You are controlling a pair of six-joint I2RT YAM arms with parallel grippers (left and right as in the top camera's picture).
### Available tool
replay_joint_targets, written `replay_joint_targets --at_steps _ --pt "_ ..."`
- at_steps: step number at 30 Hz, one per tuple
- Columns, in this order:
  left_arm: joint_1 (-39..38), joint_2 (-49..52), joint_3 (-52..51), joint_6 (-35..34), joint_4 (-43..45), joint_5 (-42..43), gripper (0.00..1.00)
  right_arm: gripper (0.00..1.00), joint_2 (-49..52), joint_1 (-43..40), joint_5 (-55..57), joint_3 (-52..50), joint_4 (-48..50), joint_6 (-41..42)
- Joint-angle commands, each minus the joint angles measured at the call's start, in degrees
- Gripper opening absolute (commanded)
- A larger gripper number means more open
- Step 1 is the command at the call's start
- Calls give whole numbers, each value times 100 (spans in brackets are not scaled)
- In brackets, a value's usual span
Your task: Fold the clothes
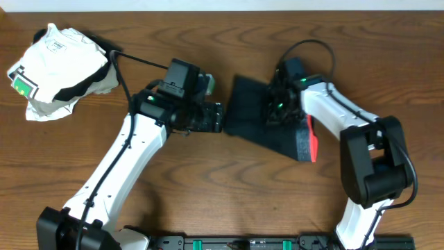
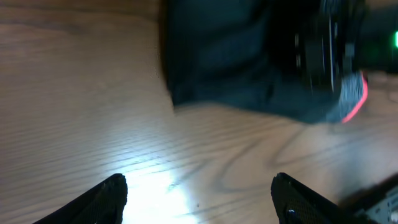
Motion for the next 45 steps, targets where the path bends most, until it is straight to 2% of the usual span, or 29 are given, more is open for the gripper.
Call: replay_joint_targets --at_steps 1,6,10,14,15,17,20,21,22,25,27,28,29,31,33,38,45 --pt "214 -9 98 98 -33 -151 76 1 96 402 -525 -85 -229 -772" --pt "348 -9 98 98 -76 -153 76 2 94 695 -345 -35 -363 -863" --pt "345 -9 98 101 -136 -151 76 13 46 654 203 321 -669 -514" --pt "345 -9 98 146 -208 -151 76 20 -74 621 638 951 -1335 -450" --pt "345 -9 98 146 -227 -151 76 23 -109 621 743 1115 -1491 -450" --pt "345 -9 96 144 -278 -138 76 37 -205 619 1010 1462 -1808 -354" --pt "328 -9 52 146 -315 26 76 47 -332 544 1300 1871 -2135 -103" --pt "297 -9 7 149 -291 138 76 47 -348 494 1296 1961 -2173 -83" --pt "264 -9 -33 184 -264 236 76 46 -372 446 1294 2011 -2186 -39" --pt "44 -9 -291 249 -11 352 76 27 -372 256 1226 2039 -2140 42" --pt "-98 -2 -481 243 249 352 75 19 -372 157 1226 1991 -2142 42" --pt "-177 2 -581 214 402 352 71 14 -372 107 1226 1965 -2155 42" --pt "-245 2 -680 122 562 354 61 11 -372 72 1224 1954 -2177 42" --pt "-345 2 -828 -155 852 354 30 4 -369 9 1178 1928 -2210 42" --pt "-413 7 -911 -339 1091 352 6 1 -372 4 1012 1902 -2203 42" --pt "-511 149 -1029 -625 1497 350 6 1 -369 125 603 1735 -2026 39" --pt "-645 973 -1029 -793 1781 380 6 1 -369 326 581 1191 -1530 68"
